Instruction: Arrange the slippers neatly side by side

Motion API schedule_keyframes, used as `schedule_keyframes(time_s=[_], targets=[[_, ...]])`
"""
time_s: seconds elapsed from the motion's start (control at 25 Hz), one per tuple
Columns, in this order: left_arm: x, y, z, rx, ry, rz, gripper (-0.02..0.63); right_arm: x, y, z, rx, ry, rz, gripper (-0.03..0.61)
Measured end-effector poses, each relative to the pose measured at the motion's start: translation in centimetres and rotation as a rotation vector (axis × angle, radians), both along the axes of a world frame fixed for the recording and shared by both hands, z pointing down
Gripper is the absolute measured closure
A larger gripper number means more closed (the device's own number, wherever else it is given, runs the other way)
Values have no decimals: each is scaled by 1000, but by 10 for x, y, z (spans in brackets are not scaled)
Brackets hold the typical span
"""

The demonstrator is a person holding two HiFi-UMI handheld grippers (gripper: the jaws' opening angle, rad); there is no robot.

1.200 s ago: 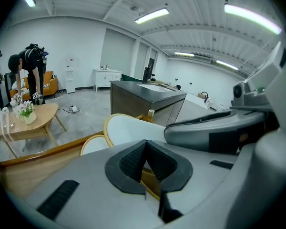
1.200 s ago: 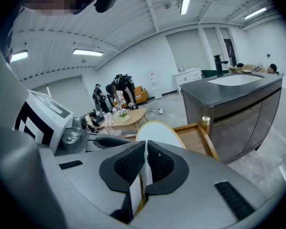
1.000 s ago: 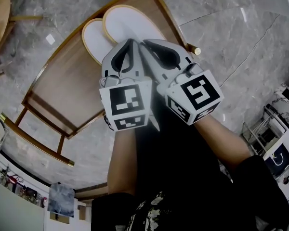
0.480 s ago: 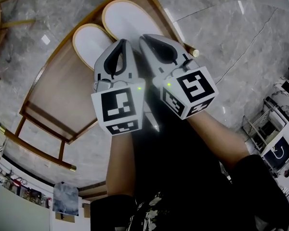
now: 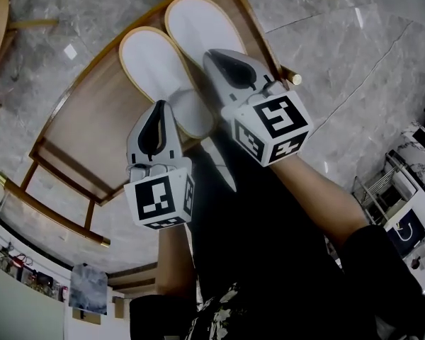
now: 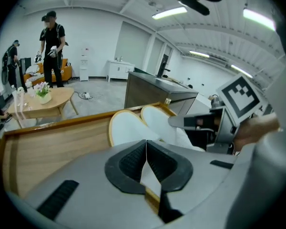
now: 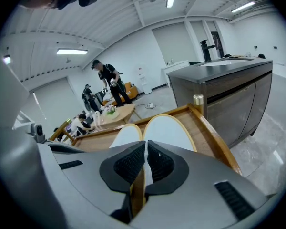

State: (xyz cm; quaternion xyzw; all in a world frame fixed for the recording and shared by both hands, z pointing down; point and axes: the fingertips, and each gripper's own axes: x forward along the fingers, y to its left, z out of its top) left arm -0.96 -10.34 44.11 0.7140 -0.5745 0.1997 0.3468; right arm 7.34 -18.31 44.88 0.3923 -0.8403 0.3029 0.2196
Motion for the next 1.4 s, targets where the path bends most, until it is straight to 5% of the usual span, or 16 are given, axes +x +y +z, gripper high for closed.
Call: schedule_keyframes(time_s=[0.24, 0.72, 1.04, 1.16, 1.4], targets=[[-10, 21, 24, -66, -1, -19, 609, -17, 9, 5, -17, 12, -63, 568], [-21, 29, 21, -48, 7, -27, 609, -47, 32, 3, 50, 31, -206, 550], [-28, 42, -26, 20, -10, -32, 609, -43, 56, -44, 177, 67, -317, 495], [-23, 47, -54, 51, -48, -3, 609, -36, 69, -85, 269, 61, -342, 561], [-38, 48, -132, 195, -157, -38, 611, -15, 78, -155, 370, 55, -312, 578]])
